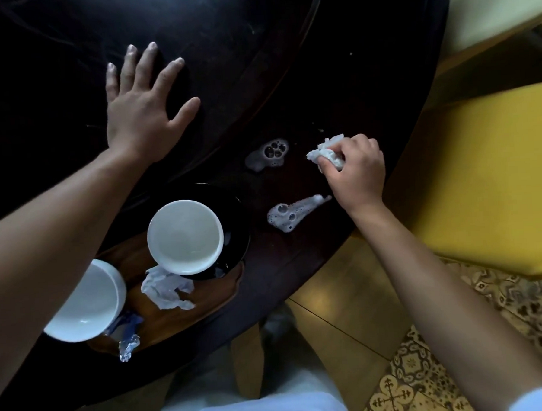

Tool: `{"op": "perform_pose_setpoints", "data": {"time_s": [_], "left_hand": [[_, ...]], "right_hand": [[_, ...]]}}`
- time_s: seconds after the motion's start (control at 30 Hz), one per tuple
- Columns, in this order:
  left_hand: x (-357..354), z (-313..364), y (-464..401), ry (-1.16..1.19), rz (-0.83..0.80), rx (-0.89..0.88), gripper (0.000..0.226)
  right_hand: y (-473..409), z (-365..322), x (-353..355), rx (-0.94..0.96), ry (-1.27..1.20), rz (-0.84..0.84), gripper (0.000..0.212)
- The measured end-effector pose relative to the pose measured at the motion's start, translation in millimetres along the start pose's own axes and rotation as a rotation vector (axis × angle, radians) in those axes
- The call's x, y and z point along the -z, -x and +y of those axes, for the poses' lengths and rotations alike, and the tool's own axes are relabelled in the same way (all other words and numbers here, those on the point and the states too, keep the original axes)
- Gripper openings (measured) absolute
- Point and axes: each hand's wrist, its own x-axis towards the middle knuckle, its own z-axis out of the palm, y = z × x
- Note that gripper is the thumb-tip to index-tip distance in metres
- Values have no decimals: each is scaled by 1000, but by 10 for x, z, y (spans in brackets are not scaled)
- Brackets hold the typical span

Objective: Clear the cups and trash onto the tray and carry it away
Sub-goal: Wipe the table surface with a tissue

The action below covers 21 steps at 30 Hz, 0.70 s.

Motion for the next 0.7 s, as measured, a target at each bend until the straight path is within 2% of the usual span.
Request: {"op": "perform_pose_setpoints", "data": {"time_s": [0.2,0.43,0.5,0.7], "left_hand": [[-14,8,1,19,9,-16,68],[-9,6,7,27,16,-19,69],[1,4,12,39,26,-12,68],[-2,27,-4,32,13,-11,69]], "right_hand": [[445,-122,-36,-185,-70,6,26],[728,-254,-43,-256,-142,31,18],[746,-325,40,-186,-169,47,18],[1204,-601,-144,213,-64,-48,13]]}}
